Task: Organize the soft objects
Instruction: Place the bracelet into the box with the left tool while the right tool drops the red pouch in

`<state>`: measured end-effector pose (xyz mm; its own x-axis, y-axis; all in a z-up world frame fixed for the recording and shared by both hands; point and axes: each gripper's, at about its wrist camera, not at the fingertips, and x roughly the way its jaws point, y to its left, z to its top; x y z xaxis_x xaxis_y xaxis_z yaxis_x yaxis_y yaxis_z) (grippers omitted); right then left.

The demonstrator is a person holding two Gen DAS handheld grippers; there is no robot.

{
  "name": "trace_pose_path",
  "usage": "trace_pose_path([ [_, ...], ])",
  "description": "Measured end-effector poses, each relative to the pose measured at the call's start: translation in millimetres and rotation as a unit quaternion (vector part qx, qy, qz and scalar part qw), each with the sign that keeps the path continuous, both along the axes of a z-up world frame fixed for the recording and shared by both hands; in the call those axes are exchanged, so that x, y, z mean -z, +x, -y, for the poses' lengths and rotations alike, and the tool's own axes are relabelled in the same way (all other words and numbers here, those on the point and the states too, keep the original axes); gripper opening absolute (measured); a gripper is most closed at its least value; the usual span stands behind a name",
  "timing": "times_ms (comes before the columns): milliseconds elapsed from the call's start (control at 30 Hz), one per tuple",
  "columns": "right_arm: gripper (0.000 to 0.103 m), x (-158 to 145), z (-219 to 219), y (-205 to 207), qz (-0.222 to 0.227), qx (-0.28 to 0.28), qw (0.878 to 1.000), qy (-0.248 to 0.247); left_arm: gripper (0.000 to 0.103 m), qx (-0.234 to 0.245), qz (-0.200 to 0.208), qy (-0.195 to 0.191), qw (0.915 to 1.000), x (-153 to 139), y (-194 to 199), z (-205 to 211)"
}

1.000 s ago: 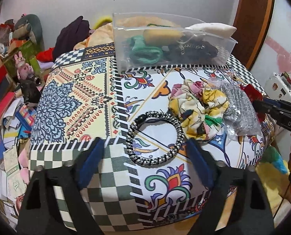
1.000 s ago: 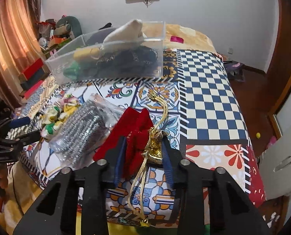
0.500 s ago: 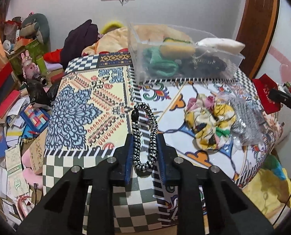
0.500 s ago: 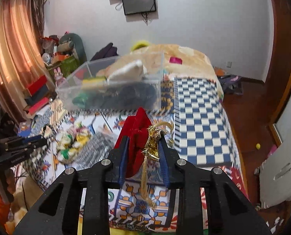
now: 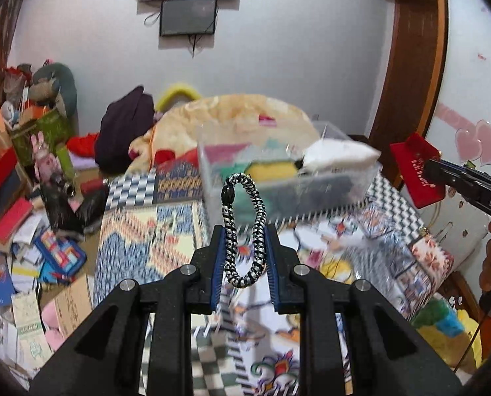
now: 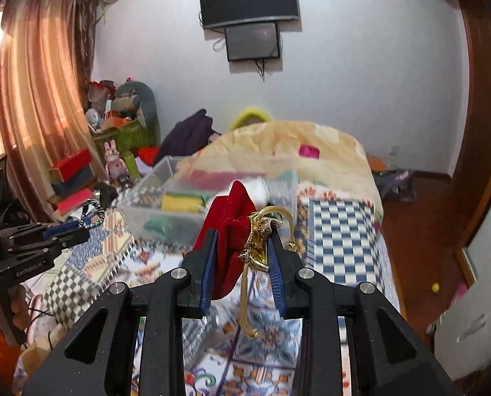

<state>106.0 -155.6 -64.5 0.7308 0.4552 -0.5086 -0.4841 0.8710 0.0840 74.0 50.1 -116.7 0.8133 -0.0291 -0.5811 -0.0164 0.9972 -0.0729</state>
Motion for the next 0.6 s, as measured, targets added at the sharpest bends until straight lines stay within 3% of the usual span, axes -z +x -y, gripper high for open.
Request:
trace_pose_path([
  [333, 0.026, -24.6, -29.4, 18.2, 0.04, -0.022, 0.999, 0.021, 0.023, 0.018, 0.034, 0.016, 0.9991, -28.2, 34.3, 14.6],
  [600, 0.027, -26.5, -53.9, 40.1, 0.046, -0.03, 0.998, 0.011, 0.023, 0.012, 0.027, 0.007, 0.9995, -27.5, 72.4, 12.1],
])
